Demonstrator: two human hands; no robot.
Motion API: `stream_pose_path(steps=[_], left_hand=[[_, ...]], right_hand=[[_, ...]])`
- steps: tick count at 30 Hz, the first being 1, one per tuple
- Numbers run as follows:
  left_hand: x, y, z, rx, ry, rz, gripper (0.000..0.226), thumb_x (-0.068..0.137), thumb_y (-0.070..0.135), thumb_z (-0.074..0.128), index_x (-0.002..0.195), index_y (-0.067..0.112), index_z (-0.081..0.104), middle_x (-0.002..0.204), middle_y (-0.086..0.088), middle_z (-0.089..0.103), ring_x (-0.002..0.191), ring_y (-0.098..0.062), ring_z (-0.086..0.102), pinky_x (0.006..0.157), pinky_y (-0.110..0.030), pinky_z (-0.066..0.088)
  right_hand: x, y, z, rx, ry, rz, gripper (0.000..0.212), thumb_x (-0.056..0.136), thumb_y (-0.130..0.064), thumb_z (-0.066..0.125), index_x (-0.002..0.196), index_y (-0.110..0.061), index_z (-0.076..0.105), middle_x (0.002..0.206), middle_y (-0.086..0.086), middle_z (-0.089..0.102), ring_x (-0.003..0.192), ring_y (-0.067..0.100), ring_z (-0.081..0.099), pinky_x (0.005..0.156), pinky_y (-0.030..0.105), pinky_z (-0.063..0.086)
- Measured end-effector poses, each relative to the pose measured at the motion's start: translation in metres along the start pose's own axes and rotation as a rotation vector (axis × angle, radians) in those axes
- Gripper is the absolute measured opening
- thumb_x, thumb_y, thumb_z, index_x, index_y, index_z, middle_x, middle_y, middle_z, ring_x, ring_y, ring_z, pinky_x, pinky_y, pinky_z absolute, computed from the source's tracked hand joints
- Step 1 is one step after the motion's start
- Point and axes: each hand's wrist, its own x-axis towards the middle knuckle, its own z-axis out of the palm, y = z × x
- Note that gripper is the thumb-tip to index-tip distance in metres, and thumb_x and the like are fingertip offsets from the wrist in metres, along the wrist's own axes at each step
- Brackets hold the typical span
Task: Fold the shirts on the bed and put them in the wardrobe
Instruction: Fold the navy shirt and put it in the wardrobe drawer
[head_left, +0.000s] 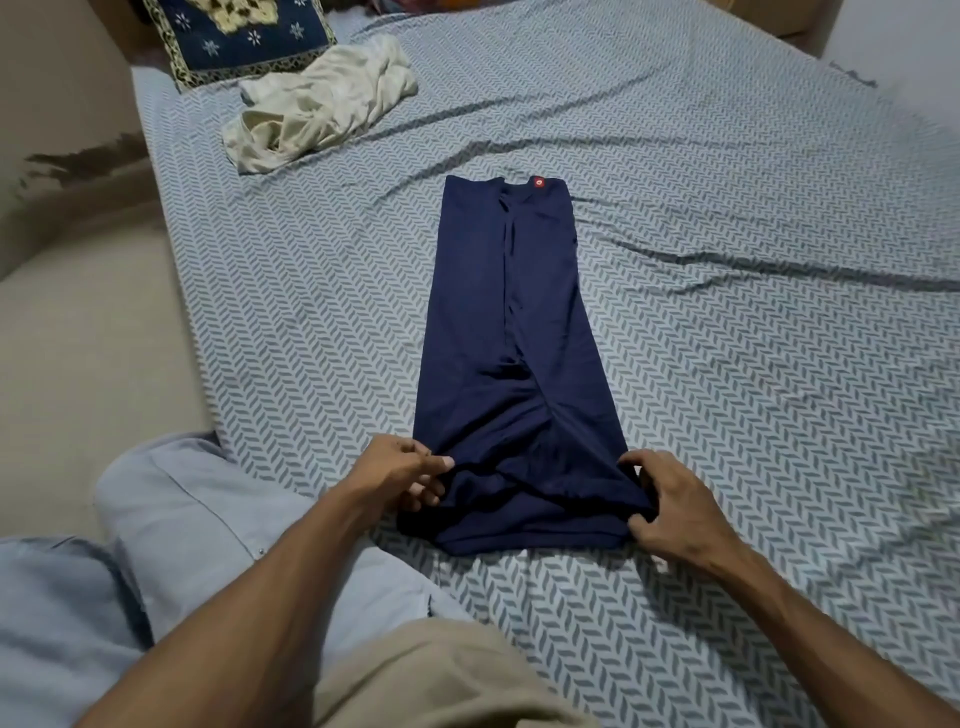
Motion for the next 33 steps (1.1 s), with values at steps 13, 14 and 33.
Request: stream_pose_path(steps=[13, 14, 33], left_hand=[[0.088, 0.061, -0.028, 0.303, 0.376, 0.343, 0.017, 0.087, 0.037, 0.075, 0.096, 0.024, 0.071, 0.083, 0.008, 0.072, 0.076, -0.007, 0.067, 0.072, -0.025, 0.052], [0.1, 0.069, -0.029, 0.318, 0.373, 0.356, 0.017, 0.087, 0.037, 0.075, 0.097, 0.024, 0.071, 0.084, 0.009, 0.071, 0.077, -0.003, 0.065, 0.069, -0.021, 0.049], [0.363, 0.297, -0.048, 0.102, 0.301, 0.413, 0.052, 0.051, 0.061, 0.09, 0.081, 0.02, 0.078, 0.081, 0.002, 0.078, 0.088, -0.024, 0.075, 0.086, -0.054, 0.059]], right_hand=[[0.233, -0.003, -0.029, 0.365, 0.274, 0.178, 0.028, 0.087, -0.028, 0.077, 0.109, -0.012, 0.07, 0.091, 0.002, 0.065, 0.069, 0.008, 0.054, 0.067, 0.017, 0.042], [0.253, -0.003, -0.032, 0.364, 0.3, 0.18, 0.027, 0.087, -0.027, 0.077, 0.108, -0.011, 0.071, 0.089, 0.001, 0.063, 0.067, 0.007, 0.052, 0.065, 0.015, 0.041], [0.531, 0.025, -0.095, 0.666, 0.096, 0.125, 0.05, 0.051, -0.054, 0.093, 0.087, -0.022, 0.078, 0.088, 0.0, 0.076, 0.086, 0.011, 0.067, 0.094, 0.041, 0.048]])
